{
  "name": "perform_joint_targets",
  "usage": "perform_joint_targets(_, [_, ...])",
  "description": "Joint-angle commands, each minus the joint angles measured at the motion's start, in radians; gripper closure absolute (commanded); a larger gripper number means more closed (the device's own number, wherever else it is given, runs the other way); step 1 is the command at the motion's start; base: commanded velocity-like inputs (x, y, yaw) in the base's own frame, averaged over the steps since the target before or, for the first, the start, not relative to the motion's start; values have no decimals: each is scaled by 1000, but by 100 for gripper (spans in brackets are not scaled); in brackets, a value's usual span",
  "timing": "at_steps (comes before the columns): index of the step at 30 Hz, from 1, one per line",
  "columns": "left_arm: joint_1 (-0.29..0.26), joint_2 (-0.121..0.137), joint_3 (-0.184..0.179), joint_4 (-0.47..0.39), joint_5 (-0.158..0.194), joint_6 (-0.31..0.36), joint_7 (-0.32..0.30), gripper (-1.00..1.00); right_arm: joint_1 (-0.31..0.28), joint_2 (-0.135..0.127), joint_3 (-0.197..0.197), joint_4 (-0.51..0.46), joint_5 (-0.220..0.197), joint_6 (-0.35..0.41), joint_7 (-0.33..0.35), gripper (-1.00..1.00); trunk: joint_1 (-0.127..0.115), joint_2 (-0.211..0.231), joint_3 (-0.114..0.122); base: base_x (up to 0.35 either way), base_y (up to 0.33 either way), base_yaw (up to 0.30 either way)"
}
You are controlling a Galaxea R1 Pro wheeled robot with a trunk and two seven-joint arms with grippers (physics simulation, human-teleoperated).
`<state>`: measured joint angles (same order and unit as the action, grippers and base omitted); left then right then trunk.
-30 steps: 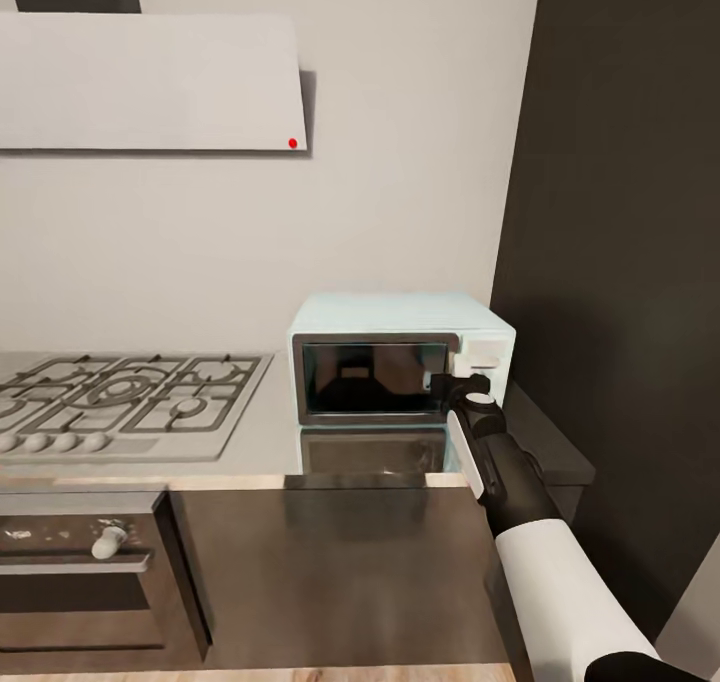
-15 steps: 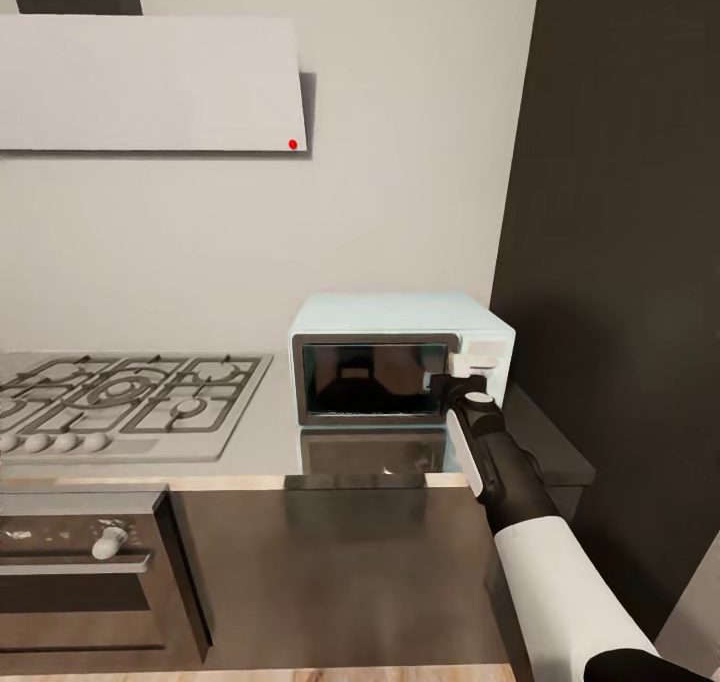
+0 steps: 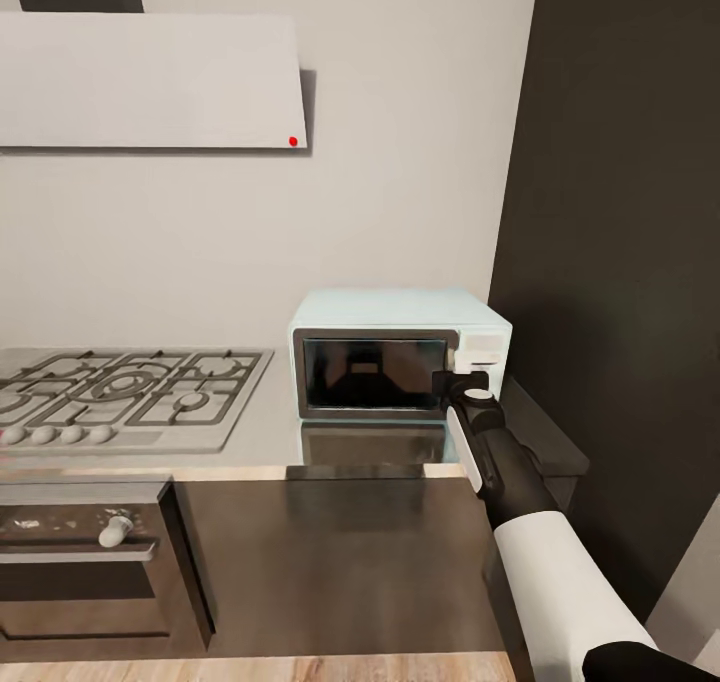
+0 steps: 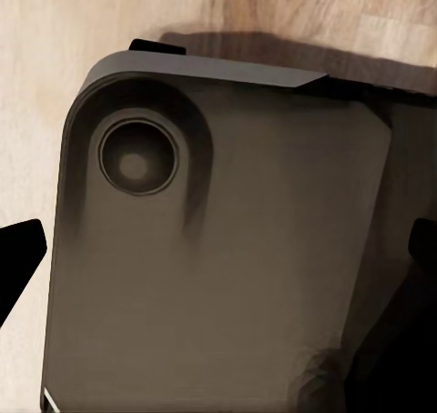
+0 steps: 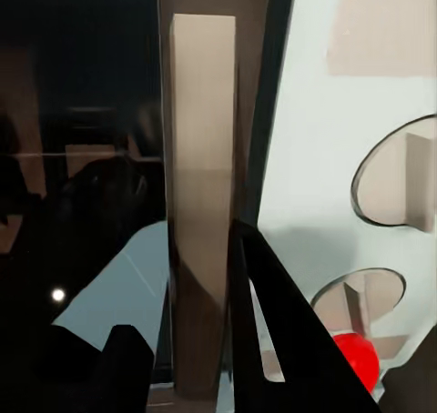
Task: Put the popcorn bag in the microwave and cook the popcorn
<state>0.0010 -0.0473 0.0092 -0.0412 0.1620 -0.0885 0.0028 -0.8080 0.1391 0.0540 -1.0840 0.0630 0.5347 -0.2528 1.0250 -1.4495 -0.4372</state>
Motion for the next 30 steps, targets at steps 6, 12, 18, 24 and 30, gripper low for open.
perform_joint_targets(6, [0,-3,2,-2,7,-2,0,-100,0,0,3,14,-20,-1,0,100,0,-1,-1,-56,0,0])
perform_joint_targets(12, [0,-8,2,-2,7,-2,0,-100,0,0,3,16,-20,-2,0,100,0,-1,-1,-204,0,0])
perform_joint_targets(18, [-1,-8,2,-2,7,-2,0,-100,0,0,3,16,-20,-2,-1,100,0,-1,-1,-153,82,0])
perform_joint_targets(24, [0,-8,2,-2,7,-2,0,-100,0,0,3,16,-20,-2,-2,100,0,-1,-1,-115,106,0])
perform_joint_targets(30, [0,-8,2,-2,7,-2,2,-100,0,0,3,16,-20,-2,-2,100,0,-1,-1,-139,35,0])
